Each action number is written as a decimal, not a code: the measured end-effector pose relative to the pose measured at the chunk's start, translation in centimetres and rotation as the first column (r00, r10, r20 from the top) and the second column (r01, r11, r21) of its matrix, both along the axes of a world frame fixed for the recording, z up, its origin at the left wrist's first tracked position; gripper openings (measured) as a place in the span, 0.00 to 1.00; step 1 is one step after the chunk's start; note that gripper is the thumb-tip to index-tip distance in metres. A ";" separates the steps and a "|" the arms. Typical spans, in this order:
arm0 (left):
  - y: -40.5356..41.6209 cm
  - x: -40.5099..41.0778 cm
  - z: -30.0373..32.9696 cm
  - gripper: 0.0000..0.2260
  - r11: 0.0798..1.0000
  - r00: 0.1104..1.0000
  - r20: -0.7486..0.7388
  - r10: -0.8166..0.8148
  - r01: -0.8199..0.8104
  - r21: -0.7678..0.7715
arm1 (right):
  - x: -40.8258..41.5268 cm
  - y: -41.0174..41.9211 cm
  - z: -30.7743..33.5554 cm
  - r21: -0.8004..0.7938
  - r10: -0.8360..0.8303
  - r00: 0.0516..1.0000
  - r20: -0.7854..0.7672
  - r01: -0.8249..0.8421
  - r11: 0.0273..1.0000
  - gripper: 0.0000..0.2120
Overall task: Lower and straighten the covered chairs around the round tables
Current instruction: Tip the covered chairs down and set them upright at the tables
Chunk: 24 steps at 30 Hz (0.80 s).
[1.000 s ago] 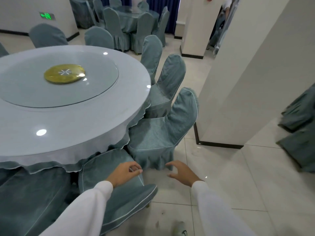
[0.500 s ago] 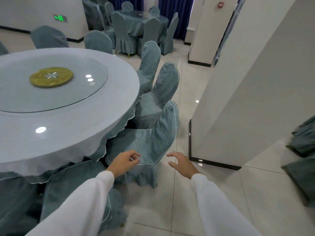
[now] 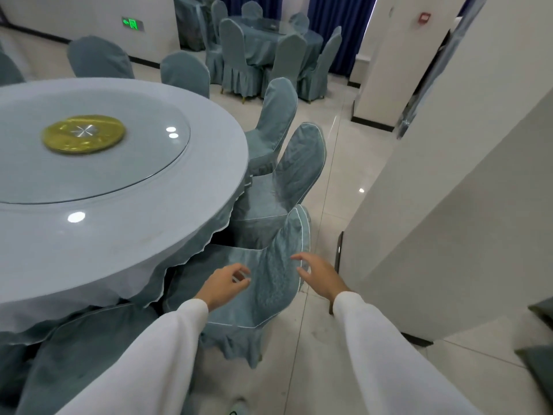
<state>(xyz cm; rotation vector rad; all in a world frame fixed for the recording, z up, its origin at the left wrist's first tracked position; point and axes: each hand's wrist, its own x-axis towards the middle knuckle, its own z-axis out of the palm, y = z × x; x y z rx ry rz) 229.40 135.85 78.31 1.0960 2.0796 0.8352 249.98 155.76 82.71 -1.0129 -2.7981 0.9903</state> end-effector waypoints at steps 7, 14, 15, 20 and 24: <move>7.2 -1.6 0.0 0.13 0.998 0.997 0.050 0.056 -0.055 -0.025 | -5.5 9.1 1.0 0.117 0.156 0.987 0.032 -0.158 0.980 0.23; 15.0 2.2 -0.3 0.29 0.990 0.980 0.163 0.117 -0.101 -0.102 | -9.1 17.7 -1.2 0.229 0.416 0.874 0.252 -0.471 0.852 0.32; 16.2 3.0 -0.5 0.33 0.987 0.977 0.177 0.122 -0.101 -0.125 | -9.4 19.0 -1.9 0.225 0.452 0.845 0.286 -0.517 0.826 0.33; 21.3 6.6 -2.1 0.48 0.946 0.970 0.183 0.162 -0.100 -0.310 | -11.3 23.6 -5.4 0.204 0.598 0.716 0.360 -0.686 0.699 0.26; 22.4 7.8 -3.6 0.44 0.901 0.958 0.076 0.277 -0.231 -0.369 | -12.1 24.3 -6.2 0.288 0.653 0.677 0.339 -0.735 0.614 0.17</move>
